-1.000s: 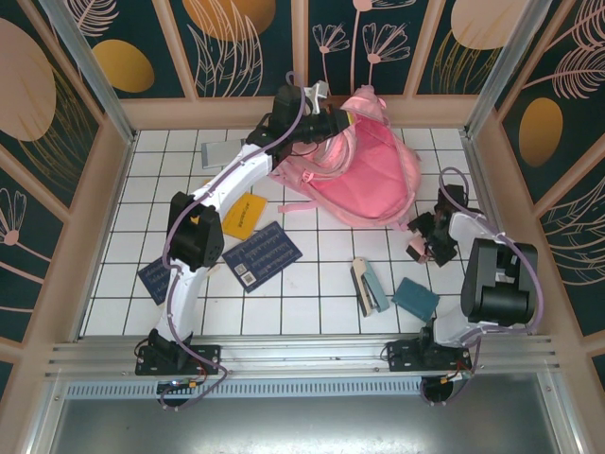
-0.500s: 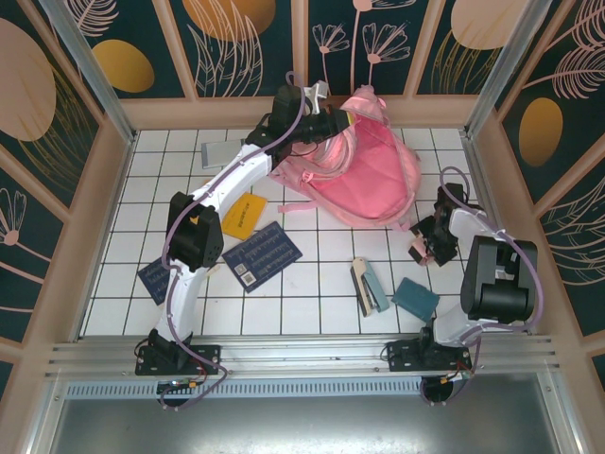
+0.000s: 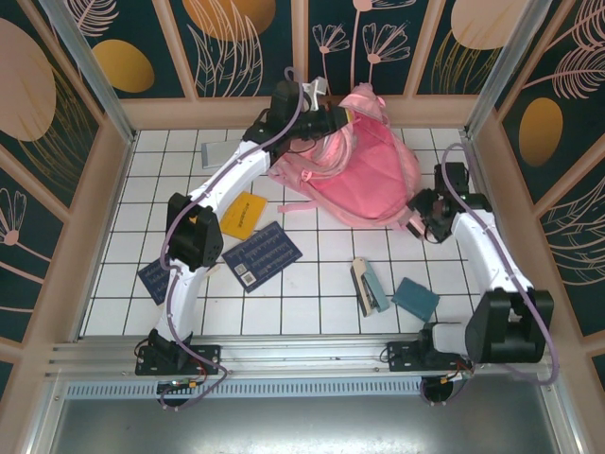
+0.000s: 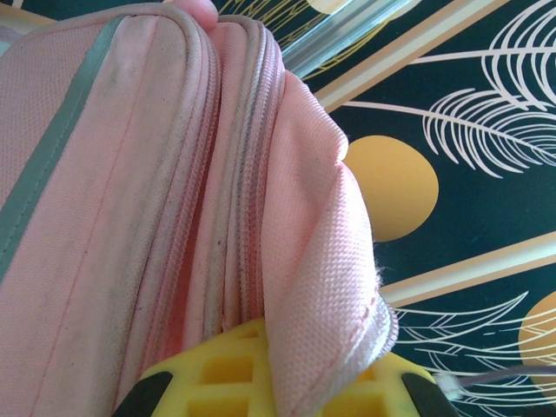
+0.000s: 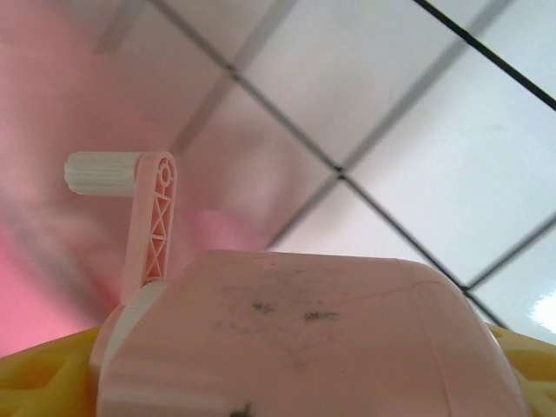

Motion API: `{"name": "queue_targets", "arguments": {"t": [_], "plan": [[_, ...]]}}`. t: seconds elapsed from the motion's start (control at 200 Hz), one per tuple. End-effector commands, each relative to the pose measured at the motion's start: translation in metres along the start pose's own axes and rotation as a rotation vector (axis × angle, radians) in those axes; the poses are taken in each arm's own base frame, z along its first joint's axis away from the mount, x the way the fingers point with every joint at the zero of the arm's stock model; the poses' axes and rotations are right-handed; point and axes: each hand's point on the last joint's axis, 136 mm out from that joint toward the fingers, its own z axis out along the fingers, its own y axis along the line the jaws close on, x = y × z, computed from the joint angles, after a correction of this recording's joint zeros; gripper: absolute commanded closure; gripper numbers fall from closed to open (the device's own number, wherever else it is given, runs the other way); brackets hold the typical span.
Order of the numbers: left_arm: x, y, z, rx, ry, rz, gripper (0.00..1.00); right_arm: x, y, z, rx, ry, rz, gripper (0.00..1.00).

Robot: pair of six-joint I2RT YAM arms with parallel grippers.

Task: Pack books, pencil case, and school supplies into a backpack

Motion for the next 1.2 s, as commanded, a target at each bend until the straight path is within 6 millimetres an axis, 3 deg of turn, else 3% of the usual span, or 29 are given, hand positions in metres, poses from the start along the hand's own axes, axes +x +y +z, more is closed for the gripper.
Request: {"name": "queue_targets", "arguments": {"t": [0.0, 0.14, 0.29, 0.57, 0.746, 0.881, 1.051, 1.126, 1.196], "plan": [[-0.045, -0.043, -0.024, 0.063, -0.114, 0.112, 1.00, -0.004, 0.047, -0.034, -0.177, -0.037, -0.083, 0.44], [-0.052, -0.061, -0.031, 0.091, -0.117, 0.122, 1.00, 0.012, 0.101, -0.033, -0.358, 0.007, -0.160, 0.49], [-0.056, -0.074, -0.039, 0.111, -0.131, 0.121, 1.00, 0.012, 0.156, -0.021, -0.462, 0.035, -0.179, 0.50], [-0.042, -0.092, -0.041, 0.147, -0.096, 0.124, 1.00, -0.006, 0.226, 0.048, -0.483, 0.053, -0.150, 0.50], [-0.040, -0.089, -0.042, 0.133, -0.092, 0.130, 1.00, -0.011, 0.249, 0.105, -0.481, 0.054, -0.124, 0.46], [-0.039, -0.082, -0.037, 0.124, -0.088, 0.120, 1.00, 0.000, 0.263, 0.145, -0.480, 0.094, -0.130, 0.43], [-0.037, -0.072, -0.030, 0.115, -0.083, 0.105, 1.00, 0.030, 0.286, 0.175, -0.537, 0.176, -0.187, 0.40], [-0.035, -0.068, -0.028, 0.111, -0.076, 0.099, 1.00, 0.044, 0.294, 0.183, -0.569, 0.214, -0.221, 0.33], [-0.033, -0.064, -0.026, 0.101, -0.070, 0.094, 1.00, 0.046, 0.299, 0.175, -0.595, 0.201, -0.234, 0.21]]}}
